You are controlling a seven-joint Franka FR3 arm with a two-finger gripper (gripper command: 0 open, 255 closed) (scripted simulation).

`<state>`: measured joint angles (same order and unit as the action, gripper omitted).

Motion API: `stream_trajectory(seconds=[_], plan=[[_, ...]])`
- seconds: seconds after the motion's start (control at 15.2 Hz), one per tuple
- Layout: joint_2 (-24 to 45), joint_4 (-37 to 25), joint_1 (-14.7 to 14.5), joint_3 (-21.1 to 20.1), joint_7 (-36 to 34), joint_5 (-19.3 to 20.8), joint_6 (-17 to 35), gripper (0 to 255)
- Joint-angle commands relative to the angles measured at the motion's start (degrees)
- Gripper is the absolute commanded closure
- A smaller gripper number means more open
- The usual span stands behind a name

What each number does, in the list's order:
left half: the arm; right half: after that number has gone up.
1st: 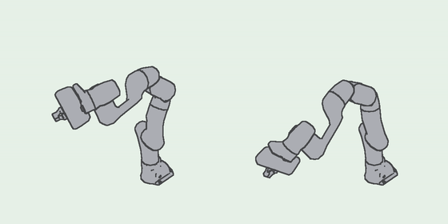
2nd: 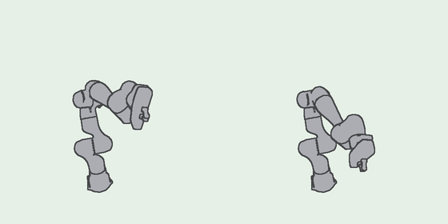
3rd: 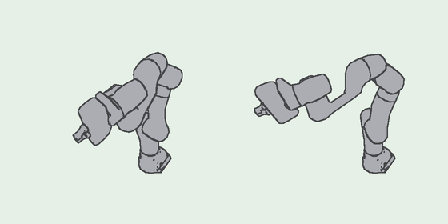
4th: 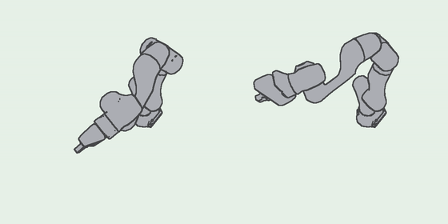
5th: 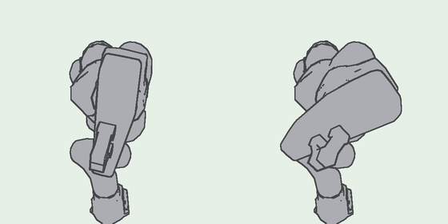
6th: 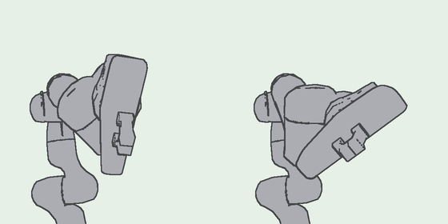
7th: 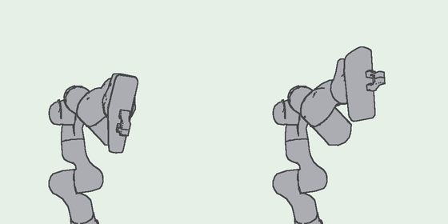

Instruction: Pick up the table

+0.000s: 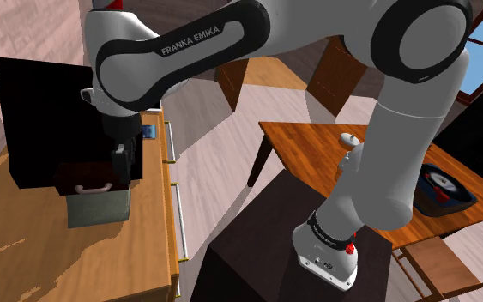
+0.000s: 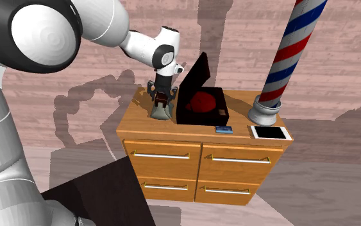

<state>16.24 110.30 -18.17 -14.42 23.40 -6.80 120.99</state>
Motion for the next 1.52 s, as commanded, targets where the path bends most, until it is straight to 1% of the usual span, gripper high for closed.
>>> stream_trajectory(seconds=[0.0,0.53,1.45], plan=[[0.1,0.0,0.0,0.0,0.0,0.0,0.1,255],[0.1,0.0,0.0,0.0,0.0,0.0,0.1,255],[-4.3,-5.2,0.4,-0.2,-0.8,-0.6,-9.5,255]])
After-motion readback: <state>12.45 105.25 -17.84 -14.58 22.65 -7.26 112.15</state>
